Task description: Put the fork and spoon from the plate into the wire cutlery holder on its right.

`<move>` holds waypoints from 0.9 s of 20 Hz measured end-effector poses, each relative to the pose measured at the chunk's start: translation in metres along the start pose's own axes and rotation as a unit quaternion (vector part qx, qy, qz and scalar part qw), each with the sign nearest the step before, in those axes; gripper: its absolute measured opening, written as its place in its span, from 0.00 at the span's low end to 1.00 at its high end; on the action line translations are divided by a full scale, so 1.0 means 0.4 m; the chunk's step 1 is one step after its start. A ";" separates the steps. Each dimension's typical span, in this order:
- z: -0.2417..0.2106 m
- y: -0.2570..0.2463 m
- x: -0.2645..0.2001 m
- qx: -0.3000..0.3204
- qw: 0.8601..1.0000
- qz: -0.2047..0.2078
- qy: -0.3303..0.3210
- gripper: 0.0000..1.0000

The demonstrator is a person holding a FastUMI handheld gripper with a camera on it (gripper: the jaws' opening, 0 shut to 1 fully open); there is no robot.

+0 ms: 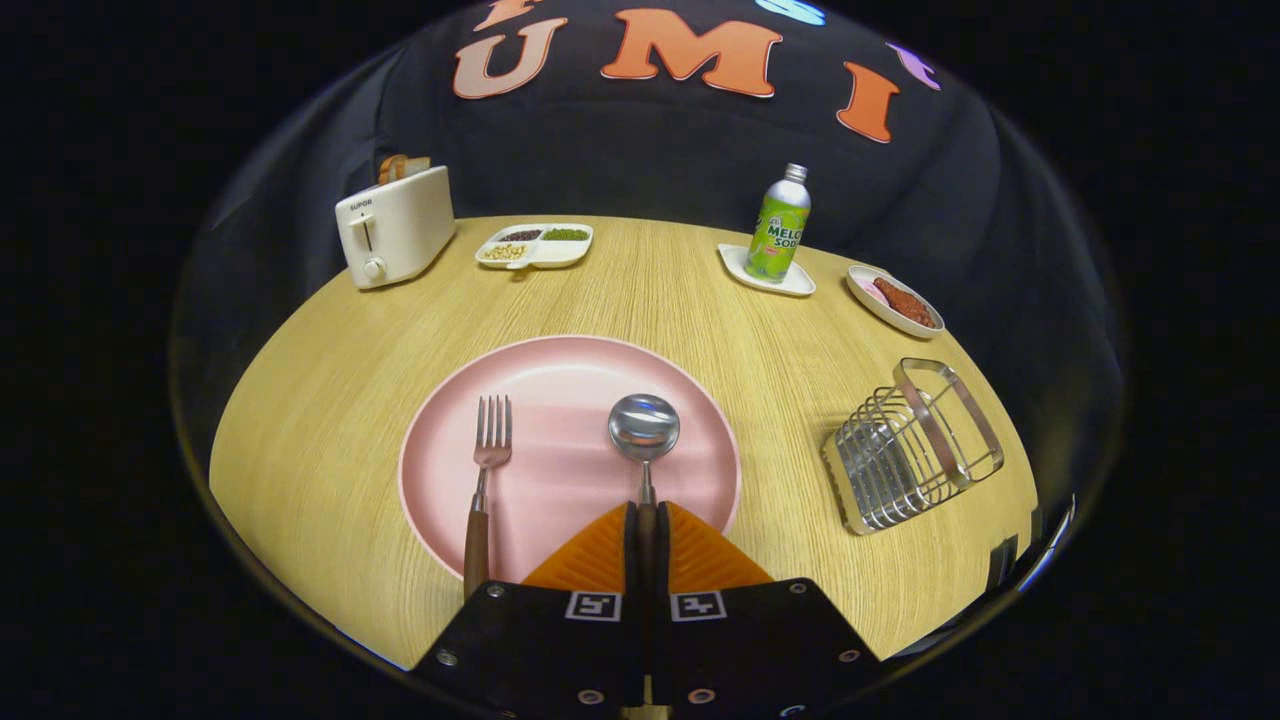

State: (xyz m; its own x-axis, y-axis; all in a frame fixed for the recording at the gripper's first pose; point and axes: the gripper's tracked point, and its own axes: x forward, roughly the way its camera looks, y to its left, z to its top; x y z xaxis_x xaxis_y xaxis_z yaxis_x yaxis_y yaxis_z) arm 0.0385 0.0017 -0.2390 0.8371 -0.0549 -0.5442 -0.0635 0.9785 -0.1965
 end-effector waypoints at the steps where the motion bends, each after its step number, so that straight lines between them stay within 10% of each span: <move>1: 0.011 -0.006 -0.005 -0.001 1.000 0.000 -0.005 0.04; 18: 0.170 -0.257 -0.158 -0.041 0.998 -0.027 -0.035 0.03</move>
State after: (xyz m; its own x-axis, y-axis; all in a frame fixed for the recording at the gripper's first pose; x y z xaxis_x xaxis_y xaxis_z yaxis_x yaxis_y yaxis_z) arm 0.0290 -0.0818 -0.1290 0.8759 -0.0900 -0.4740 -0.0599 0.9546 -0.2918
